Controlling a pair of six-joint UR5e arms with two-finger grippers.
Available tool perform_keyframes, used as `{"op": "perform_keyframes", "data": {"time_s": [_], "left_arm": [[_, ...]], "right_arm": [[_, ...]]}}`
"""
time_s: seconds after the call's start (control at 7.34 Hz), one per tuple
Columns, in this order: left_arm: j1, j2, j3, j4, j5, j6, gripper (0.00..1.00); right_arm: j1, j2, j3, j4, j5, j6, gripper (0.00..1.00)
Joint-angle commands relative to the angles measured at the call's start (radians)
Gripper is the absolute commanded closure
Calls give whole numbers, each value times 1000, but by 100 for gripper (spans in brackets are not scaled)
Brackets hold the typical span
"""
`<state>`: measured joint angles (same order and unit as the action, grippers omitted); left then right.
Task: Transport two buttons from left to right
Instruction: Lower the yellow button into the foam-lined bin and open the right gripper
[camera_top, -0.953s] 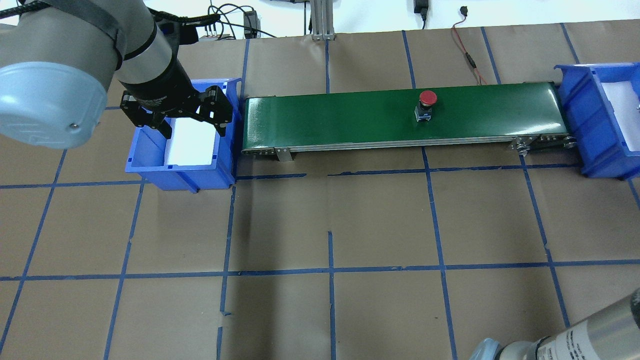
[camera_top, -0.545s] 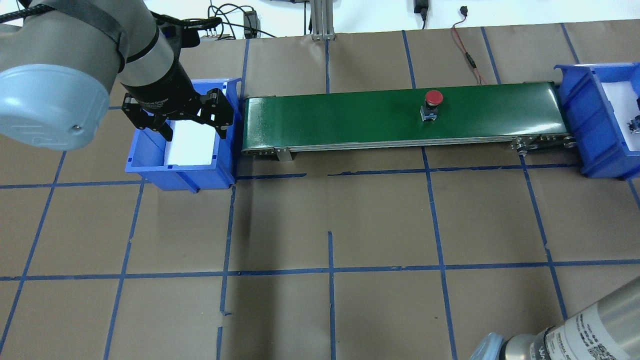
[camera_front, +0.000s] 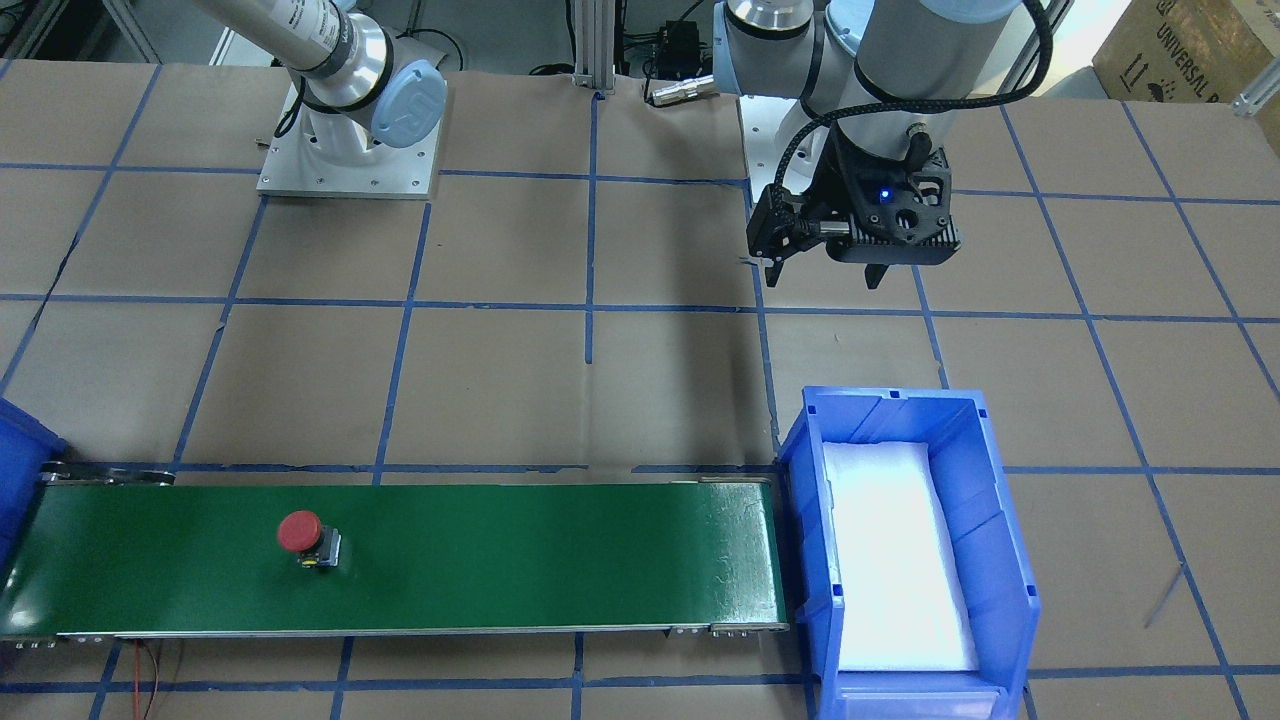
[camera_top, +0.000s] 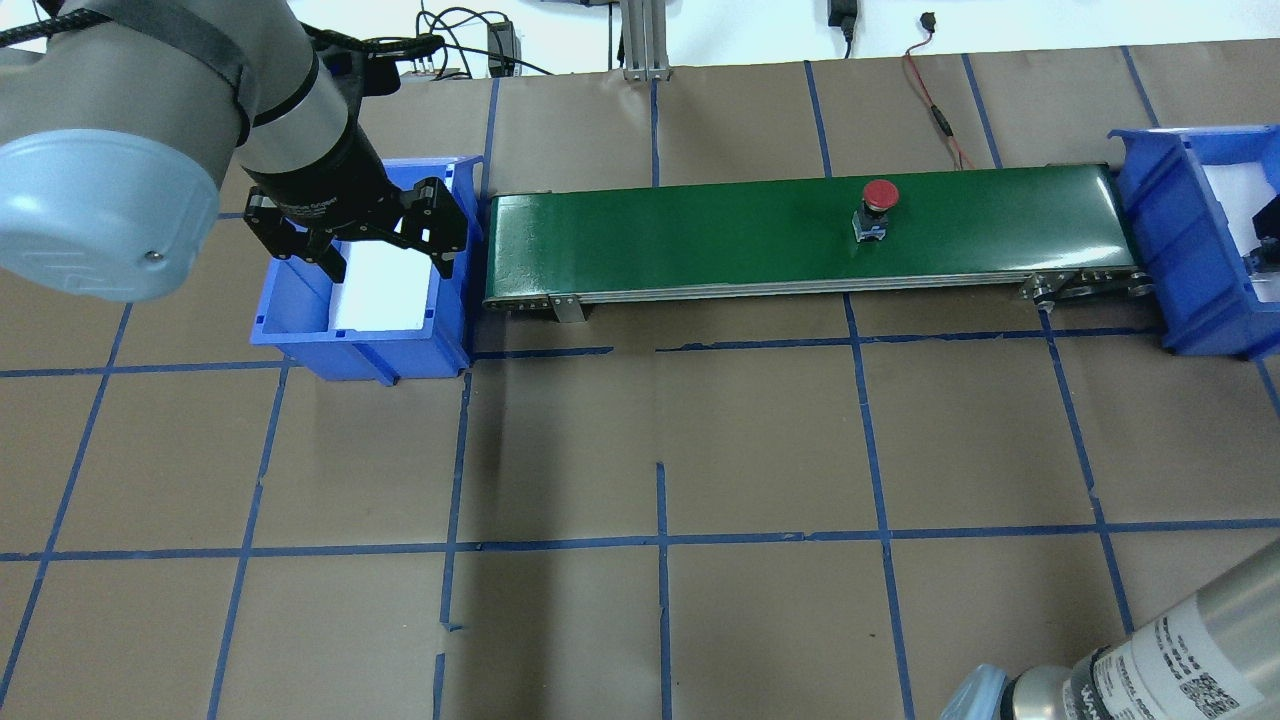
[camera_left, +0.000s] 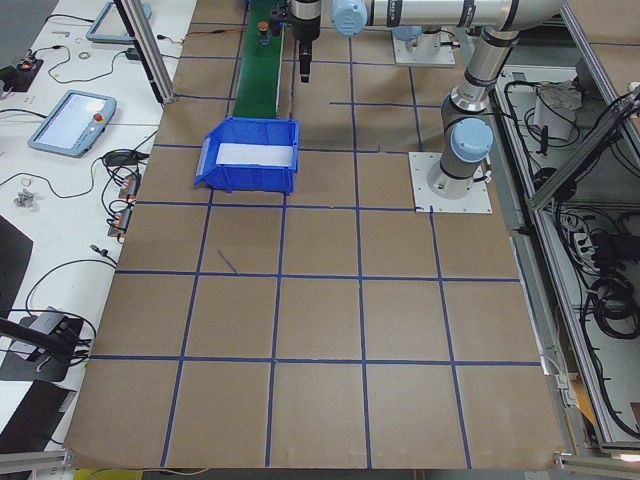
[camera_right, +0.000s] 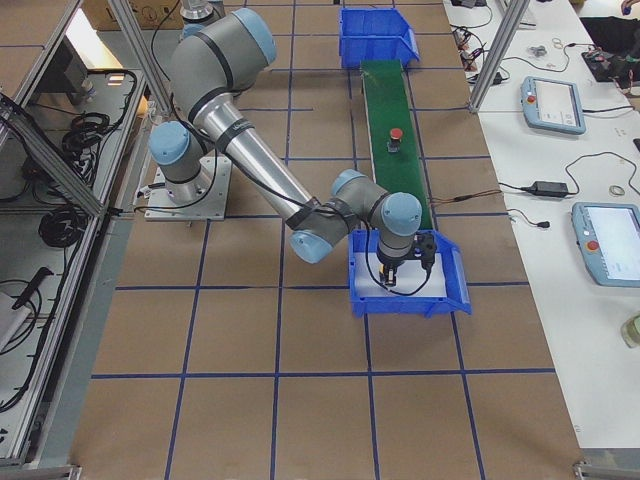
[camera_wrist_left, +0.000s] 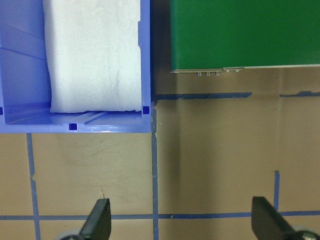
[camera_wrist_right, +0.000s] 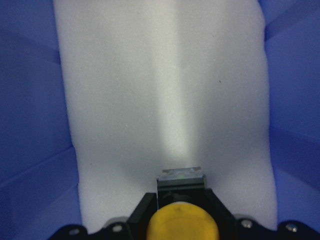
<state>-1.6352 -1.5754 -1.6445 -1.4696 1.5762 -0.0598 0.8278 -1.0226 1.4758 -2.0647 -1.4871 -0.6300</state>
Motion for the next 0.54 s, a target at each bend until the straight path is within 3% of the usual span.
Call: {"op": "perform_keyframes", "data": {"time_s": [0.0, 0.41], "left_arm": [[0, 0, 0, 0, 1, 0, 0], [0, 0, 0, 0, 2, 2, 0]], "right_arm": [[-1, -1, 9, -2, 2, 0, 8], [-1, -34, 3, 0, -12, -5, 0]]}}
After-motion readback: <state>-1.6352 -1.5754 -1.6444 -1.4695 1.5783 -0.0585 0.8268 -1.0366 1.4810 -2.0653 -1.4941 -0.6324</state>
